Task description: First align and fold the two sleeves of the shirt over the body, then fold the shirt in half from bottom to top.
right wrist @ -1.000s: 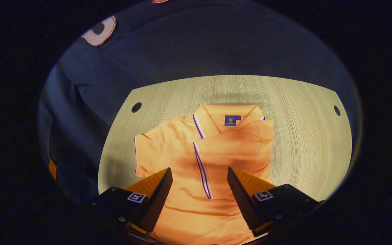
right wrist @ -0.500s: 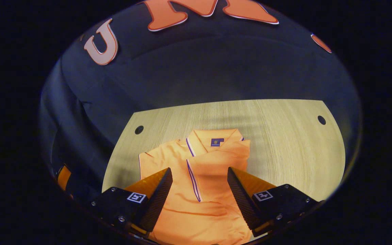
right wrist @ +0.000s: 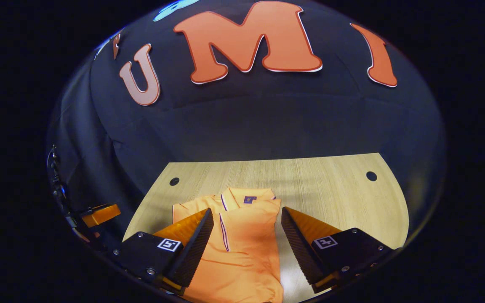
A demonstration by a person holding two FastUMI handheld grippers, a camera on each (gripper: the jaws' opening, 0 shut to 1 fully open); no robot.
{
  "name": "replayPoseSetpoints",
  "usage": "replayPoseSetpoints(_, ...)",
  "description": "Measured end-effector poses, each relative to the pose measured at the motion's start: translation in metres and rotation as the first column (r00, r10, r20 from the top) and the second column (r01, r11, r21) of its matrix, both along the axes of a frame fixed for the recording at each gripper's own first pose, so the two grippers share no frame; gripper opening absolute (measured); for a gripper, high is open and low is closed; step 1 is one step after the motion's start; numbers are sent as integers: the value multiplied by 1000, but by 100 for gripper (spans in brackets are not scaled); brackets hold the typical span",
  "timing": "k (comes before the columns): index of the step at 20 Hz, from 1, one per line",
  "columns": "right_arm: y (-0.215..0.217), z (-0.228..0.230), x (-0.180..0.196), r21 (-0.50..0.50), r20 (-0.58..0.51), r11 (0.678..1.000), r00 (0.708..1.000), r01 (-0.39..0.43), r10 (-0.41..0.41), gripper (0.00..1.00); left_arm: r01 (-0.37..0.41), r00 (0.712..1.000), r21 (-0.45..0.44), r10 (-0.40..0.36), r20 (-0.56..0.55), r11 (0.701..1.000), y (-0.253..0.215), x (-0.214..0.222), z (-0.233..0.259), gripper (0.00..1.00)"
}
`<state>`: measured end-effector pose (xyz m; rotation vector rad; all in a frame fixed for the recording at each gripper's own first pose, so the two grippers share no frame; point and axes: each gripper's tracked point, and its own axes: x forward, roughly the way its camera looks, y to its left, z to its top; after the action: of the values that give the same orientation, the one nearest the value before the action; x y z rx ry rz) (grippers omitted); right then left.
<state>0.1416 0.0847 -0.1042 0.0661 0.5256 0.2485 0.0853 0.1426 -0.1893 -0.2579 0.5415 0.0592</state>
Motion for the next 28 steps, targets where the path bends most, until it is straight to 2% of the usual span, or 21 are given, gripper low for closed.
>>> replayPoseSetpoints(5,-24,37,-12,15,95,1000,995,9,-11,98,21,987,-63,-30,-155,998,-12,31,-34,98)
replayPoseSetpoints(8,-46,57,-18,-12,150,999,988,32,-30,99,38,969,-51,-49,-242,998,-15,48,-58,98)
replayPoseSetpoints(12,-60,63,-25,-21,173,999,984,38,-34,98,13,915,-76,-43,-400,997,-14,63,-119,99)
replayPoseSetpoints(16,-76,65,-29,8,164,999,985,53,-54,99,-22,853,-50,-7,-522,998,-1,76,-176,98)
replayPoseSetpoints(22,-95,54,-26,15,132,997,988,79,-80,99,-39,785,30,49,-618,999,14,88,-226,98)
replayPoseSetpoints(25,-103,47,-23,9,117,996,990,84,-84,99,-17,776,55,48,-629,998,11,90,-227,98)
replayPoseSetpoints(26,-104,47,-23,14,112,996,990,84,-85,99,-17,764,76,62,-642,997,12,88,-229,98)
replayPoseSetpoints(28,-105,43,-20,21,107,996,991,81,-83,99,-52,764,79,91,-638,995,11,92,-229,97)
